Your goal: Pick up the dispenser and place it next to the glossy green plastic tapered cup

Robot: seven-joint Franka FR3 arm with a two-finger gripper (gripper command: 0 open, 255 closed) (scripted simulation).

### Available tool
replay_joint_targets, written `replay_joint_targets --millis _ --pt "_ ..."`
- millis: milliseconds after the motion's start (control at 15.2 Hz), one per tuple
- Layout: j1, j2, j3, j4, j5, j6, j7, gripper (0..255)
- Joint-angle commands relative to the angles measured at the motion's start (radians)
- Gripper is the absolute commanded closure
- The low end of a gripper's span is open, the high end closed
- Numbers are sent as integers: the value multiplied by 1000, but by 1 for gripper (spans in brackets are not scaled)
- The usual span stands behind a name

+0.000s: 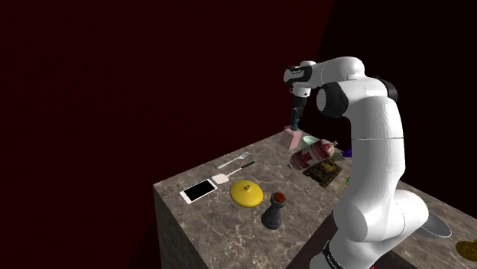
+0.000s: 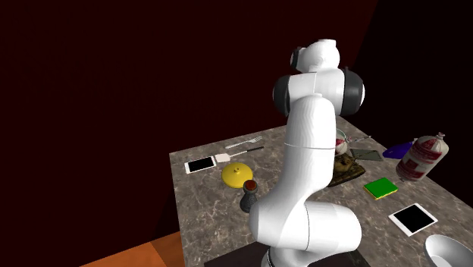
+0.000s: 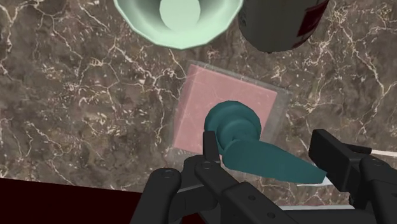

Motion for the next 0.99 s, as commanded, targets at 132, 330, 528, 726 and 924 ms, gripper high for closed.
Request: replay_joint_targets --millis 132,330,528,726,924 --pt "4 7 2 -42 3 49 -1 255" --pt "5 16 4 -68 6 84 -3 255" --pt "5 28 7 -91 10 117 -4 255" --pt "5 32 8 -99 12 129 -5 255" --pt "5 32 8 -98 12 129 -5 255"
